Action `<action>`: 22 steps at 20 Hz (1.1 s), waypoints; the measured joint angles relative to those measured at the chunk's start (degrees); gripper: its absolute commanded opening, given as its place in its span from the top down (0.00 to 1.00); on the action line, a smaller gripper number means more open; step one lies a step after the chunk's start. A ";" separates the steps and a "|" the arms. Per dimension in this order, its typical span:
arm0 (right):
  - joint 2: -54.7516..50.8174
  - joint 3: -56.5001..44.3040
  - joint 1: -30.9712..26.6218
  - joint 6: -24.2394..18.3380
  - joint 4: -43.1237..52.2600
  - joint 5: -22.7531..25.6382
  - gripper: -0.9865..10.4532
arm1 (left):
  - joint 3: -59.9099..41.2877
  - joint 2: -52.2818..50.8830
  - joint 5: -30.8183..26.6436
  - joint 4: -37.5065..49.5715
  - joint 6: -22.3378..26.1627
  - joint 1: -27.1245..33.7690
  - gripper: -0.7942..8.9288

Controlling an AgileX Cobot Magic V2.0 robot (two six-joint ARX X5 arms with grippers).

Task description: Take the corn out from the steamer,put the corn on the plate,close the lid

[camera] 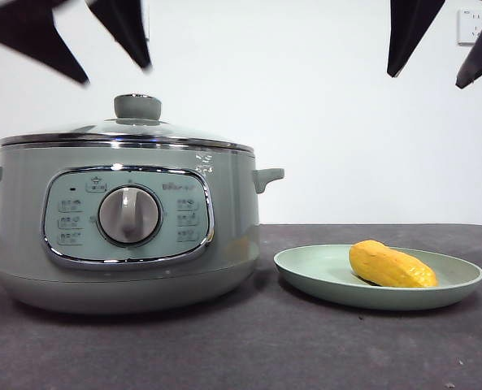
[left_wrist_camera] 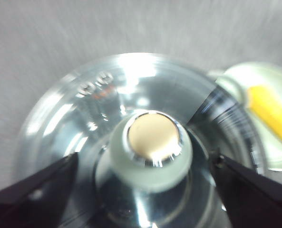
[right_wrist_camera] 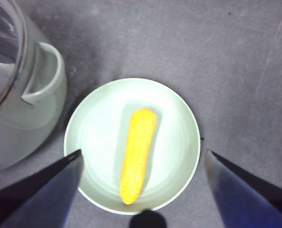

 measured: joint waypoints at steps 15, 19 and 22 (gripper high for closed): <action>-38.27 -40.00 0.02 2.08 29.59 0.46 0.92 | -32.13 -35.87 -7.61 10.95 1.25 -0.02 0.93; -38.86 -40.13 0.02 4.04 31.21 3.50 0.91 | -35.56 -40.98 -7.65 9.62 1.03 -0.02 0.92; -38.73 -40.13 0.02 5.84 30.69 4.22 0.91 | -35.34 -40.98 -7.63 7.65 1.05 -0.02 0.92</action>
